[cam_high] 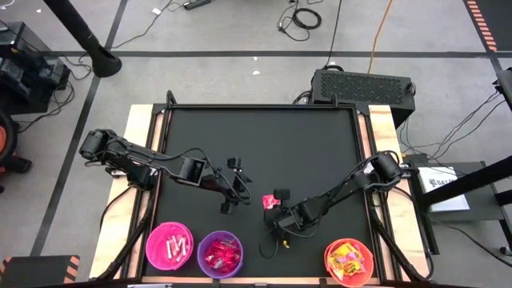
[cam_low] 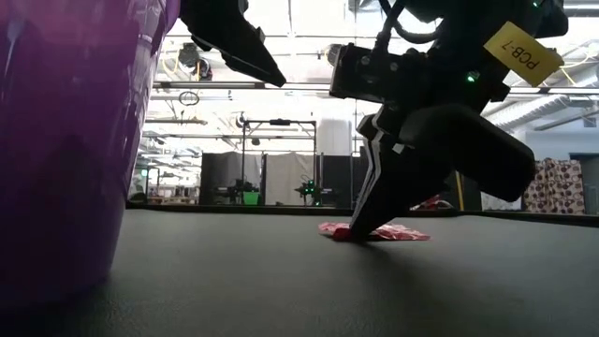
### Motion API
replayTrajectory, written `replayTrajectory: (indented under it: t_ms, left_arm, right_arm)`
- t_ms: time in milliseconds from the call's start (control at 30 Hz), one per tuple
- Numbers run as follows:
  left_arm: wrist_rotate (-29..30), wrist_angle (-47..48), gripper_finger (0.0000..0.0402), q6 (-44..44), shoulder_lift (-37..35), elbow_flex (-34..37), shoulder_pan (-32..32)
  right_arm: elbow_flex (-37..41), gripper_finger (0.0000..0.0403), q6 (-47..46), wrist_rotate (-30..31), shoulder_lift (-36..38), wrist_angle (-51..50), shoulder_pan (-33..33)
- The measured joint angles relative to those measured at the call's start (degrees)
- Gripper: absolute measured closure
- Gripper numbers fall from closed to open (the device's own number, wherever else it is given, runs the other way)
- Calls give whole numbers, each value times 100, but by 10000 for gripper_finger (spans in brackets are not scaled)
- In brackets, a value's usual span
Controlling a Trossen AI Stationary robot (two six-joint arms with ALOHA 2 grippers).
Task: Sort candy by brand, put in halloween buckets
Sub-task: Put the red candy into the violet bucket
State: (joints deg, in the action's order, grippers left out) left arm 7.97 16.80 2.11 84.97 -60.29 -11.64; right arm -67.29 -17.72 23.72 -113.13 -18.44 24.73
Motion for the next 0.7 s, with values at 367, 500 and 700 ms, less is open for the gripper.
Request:
replayTrajectory:
  t_ms: [367, 500, 700]
  left_arm:
    - [130, -504, 135, -15, 300, 118, 37]
    - [-89, -523, 135, -148, 648, 120, 12]
    - [63, -532, 135, -326, 1140, 103, -111]
  right_arm:
    - [0, 403, -86, 173, 520, -171, -26]
    - [0, 403, -224, 176, 647, -485, -82]
    - [0, 403, -78, -291, 668, -637, -109]
